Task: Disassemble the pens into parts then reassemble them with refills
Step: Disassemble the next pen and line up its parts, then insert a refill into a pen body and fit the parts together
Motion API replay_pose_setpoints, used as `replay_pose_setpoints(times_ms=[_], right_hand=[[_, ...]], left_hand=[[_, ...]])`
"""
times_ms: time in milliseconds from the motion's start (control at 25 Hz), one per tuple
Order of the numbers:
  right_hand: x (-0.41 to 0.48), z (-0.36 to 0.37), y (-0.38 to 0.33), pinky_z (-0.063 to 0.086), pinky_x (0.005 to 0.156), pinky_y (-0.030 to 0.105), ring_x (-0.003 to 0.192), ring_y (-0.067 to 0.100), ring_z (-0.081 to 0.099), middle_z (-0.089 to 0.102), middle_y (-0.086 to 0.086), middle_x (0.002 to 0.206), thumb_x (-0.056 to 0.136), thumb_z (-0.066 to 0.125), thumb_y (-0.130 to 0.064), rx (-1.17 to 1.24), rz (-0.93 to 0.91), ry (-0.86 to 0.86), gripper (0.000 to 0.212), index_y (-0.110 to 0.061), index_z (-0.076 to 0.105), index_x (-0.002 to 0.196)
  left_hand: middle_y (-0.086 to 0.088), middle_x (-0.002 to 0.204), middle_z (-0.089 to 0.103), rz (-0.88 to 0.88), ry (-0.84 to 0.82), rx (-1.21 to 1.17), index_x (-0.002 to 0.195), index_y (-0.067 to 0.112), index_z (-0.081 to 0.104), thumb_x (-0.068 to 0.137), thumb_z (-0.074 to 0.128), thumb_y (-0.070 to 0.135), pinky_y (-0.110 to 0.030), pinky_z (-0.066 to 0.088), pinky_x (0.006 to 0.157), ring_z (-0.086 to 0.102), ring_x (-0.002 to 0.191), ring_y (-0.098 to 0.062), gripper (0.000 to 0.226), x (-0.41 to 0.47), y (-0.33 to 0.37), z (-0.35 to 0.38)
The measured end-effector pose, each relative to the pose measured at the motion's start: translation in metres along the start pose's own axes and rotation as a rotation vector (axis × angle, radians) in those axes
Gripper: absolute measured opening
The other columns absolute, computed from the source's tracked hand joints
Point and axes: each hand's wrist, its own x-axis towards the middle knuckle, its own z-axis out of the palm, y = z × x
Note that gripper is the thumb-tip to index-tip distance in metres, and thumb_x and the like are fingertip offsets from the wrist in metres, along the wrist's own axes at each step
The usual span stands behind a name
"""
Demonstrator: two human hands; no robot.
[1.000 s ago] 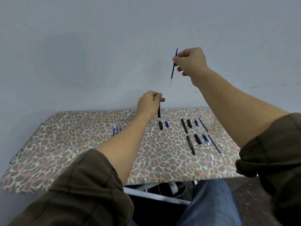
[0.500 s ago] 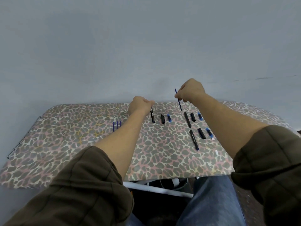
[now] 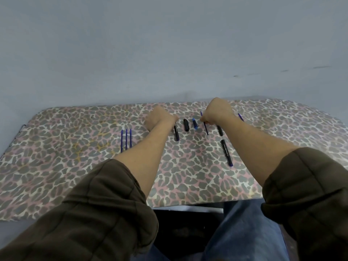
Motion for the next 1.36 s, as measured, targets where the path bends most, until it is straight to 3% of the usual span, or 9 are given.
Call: replay_pose_setpoints(times_ms=[320, 600, 920, 1000, 1120, 1240, 1360], right_hand=[[0.007, 0.018, -0.001, 0.033, 0.043, 0.024, 0.051, 0.017, 0.050, 0.054, 0.003, 0.063, 0.090, 0.073, -0.015, -0.045, 0.009, -0.024, 0.033, -0.012, 0.052, 0.065], [0.004, 0.013, -0.002, 0.043, 0.047, 0.027, 0.071, 0.026, 0.066, 0.065, 0.008, 0.076, 0.090, 0.073, -0.017, 0.030, -0.004, -0.075, 0.027, -0.011, 0.054, 0.072], [0.003, 0.018, -0.001, 0.033, 0.043, 0.023, 0.051, 0.016, 0.052, 0.056, 0.003, 0.061, 0.087, 0.076, -0.019, -0.019, 0.020, -0.031, 0.032, -0.012, 0.053, 0.065], [0.002, 0.015, -0.002, 0.038, 0.043, 0.025, 0.052, 0.017, 0.055, 0.058, 0.003, 0.062, 0.087, 0.076, -0.021, -0.018, 0.015, -0.050, 0.032, -0.011, 0.055, 0.065], [-0.003, 0.005, -0.002, 0.057, 0.053, 0.027, 0.054, 0.019, 0.065, 0.067, 0.003, 0.059, 0.084, 0.076, -0.016, -0.008, 0.020, -0.100, 0.022, -0.010, 0.065, 0.066], [-0.007, -0.019, 0.003, 0.048, 0.042, 0.019, 0.037, 0.011, 0.059, 0.062, -0.002, 0.042, 0.082, 0.078, -0.014, 0.100, 0.049, -0.076, 0.018, -0.011, 0.070, 0.066], [-0.015, -0.046, 0.014, 0.048, 0.044, 0.021, 0.038, 0.011, 0.057, 0.059, -0.004, 0.037, 0.083, 0.081, -0.016, 0.193, 0.075, 0.005, 0.023, -0.009, 0.071, 0.064]], left_hand=[[0.002, 0.065, 0.062, -0.020, 0.028, 0.005, 0.070, 0.016, 0.057, 0.079, 0.084, 0.043, -0.024, 0.034, 0.043, 0.058, 0.057, -0.014, 0.039, 0.011, -0.008, 0.014], [0.003, 0.062, 0.061, -0.026, 0.042, 0.027, 0.068, 0.017, 0.057, 0.075, 0.086, 0.045, -0.023, 0.031, 0.041, 0.057, 0.055, -0.013, 0.041, 0.009, -0.006, 0.016], [0.003, 0.060, 0.061, -0.019, 0.052, 0.060, 0.068, 0.017, 0.057, 0.078, 0.085, 0.034, -0.022, 0.032, 0.040, 0.058, 0.053, -0.011, 0.034, 0.009, -0.007, 0.014], [0.002, 0.064, 0.064, -0.011, 0.037, 0.055, 0.069, 0.016, 0.058, 0.078, 0.085, 0.035, -0.023, 0.035, 0.041, 0.062, 0.058, -0.013, 0.034, 0.008, -0.006, 0.014], [0.000, 0.072, 0.070, 0.002, -0.017, 0.047, 0.074, 0.014, 0.062, 0.077, 0.085, 0.044, -0.025, 0.044, 0.047, 0.070, 0.067, -0.016, 0.037, 0.005, -0.005, 0.010], [0.002, 0.065, 0.059, 0.024, -0.026, 0.048, 0.071, 0.015, 0.055, 0.077, 0.082, 0.052, -0.024, 0.040, 0.046, 0.058, 0.058, -0.013, 0.046, -0.001, 0.000, 0.001], [0.004, 0.061, 0.049, 0.072, -0.025, 0.037, 0.068, 0.017, 0.049, 0.078, 0.082, 0.052, -0.024, 0.032, 0.043, 0.046, 0.052, -0.011, 0.049, -0.014, 0.006, -0.008]])
